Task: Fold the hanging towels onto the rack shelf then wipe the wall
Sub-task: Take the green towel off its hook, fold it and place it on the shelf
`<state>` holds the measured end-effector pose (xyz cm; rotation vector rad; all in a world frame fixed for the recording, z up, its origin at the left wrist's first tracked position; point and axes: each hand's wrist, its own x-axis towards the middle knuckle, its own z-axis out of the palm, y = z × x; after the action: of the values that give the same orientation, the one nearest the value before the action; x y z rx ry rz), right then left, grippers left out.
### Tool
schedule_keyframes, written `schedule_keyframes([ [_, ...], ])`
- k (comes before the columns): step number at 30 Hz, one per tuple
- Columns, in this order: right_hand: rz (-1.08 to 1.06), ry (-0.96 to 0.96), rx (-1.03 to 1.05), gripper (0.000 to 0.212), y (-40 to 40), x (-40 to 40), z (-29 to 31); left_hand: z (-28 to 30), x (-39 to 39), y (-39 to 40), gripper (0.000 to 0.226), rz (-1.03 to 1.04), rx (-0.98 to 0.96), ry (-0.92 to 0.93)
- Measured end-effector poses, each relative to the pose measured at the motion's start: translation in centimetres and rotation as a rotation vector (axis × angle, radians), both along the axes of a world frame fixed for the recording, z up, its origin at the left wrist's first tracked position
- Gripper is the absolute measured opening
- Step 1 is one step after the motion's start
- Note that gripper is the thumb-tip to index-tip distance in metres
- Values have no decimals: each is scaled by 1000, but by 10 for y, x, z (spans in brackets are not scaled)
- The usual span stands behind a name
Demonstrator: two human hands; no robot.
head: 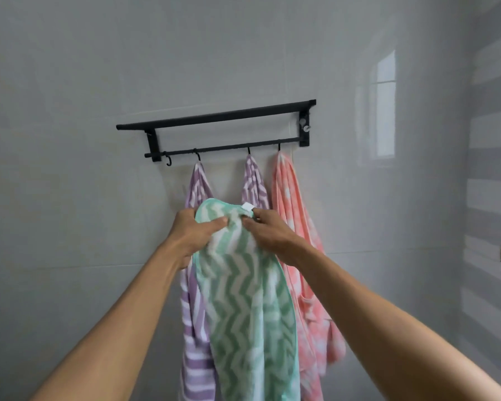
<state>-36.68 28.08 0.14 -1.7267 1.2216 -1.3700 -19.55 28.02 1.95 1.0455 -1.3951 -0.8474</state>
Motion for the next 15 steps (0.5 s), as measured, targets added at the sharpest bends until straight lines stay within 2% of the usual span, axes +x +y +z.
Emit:
schedule_keyframes([
  [3, -22, 54, -119, 21, 0, 19, 10, 5, 13, -7, 15, 45, -41, -16],
  [7, -251, 342, -250, 9, -5, 32, 2, 23, 41, -18, 6, 149, -158, 117],
  [9, -317, 432, -168, 7, -10, 35, -16, 32, 62, -22, 7, 184, -167, 151],
  [11, -282, 482, -10, 16, -9, 40, -34, 35, 82, -27, 13, 218, -172, 143],
  [13, -222, 346, 103, 24, -7, 49, -46, 30, 96, -31, 17, 262, -186, 69],
  [15, -243, 147, 75, 25, -4, 59, -45, 21, 107, -32, 16, 247, -184, -42],
])
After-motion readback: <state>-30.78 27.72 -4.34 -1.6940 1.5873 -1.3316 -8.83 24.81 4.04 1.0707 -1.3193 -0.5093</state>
